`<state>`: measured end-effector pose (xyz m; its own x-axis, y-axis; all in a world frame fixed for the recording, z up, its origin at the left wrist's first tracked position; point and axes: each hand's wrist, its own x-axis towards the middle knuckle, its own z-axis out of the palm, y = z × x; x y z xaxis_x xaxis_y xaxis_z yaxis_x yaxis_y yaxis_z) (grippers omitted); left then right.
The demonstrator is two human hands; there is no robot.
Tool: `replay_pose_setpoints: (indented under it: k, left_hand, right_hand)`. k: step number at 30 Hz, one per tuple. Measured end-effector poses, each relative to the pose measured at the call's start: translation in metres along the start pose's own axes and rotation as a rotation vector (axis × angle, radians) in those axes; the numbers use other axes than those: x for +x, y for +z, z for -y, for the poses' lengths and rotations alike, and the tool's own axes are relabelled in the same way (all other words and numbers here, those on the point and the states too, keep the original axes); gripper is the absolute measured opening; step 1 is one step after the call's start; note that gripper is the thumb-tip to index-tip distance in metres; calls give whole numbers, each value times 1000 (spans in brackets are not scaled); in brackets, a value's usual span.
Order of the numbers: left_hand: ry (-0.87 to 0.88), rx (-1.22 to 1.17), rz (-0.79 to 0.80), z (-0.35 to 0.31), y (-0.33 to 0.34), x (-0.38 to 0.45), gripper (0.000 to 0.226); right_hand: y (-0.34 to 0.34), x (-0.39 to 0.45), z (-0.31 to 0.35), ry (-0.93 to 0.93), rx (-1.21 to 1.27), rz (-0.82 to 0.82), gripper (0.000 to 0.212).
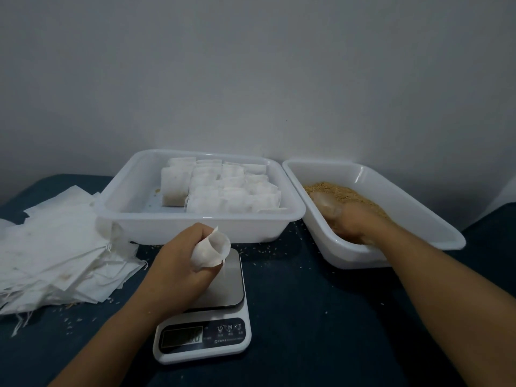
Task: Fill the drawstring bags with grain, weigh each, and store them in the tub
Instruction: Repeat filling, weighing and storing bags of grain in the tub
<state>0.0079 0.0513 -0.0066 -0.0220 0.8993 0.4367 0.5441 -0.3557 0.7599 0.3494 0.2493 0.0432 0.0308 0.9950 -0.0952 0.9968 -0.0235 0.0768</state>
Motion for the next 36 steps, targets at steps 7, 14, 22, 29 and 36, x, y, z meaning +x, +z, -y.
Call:
replay_pose_setpoints:
  k: [7,14,22,29,36]
  left_hand:
    - [13,33,-12,-1,0,0,23]
    - [-6,35,-12,0,1,1,29]
    - [-6,45,-16,1,2,0,26]
    - [-7,35,-21,1,3,1,20]
    - [-15,17,-24,-3,4,0,17]
  right_hand:
    - [-17,-8,-70,319,-255,-241,22]
    - [-11,-14,-79,298,-434,-145,21]
    - [-3,1,-56,85,-7,-11,34]
    - [10,10,-46,71,601,61,25]
    - [16,11,-37,94,995,-94,20]
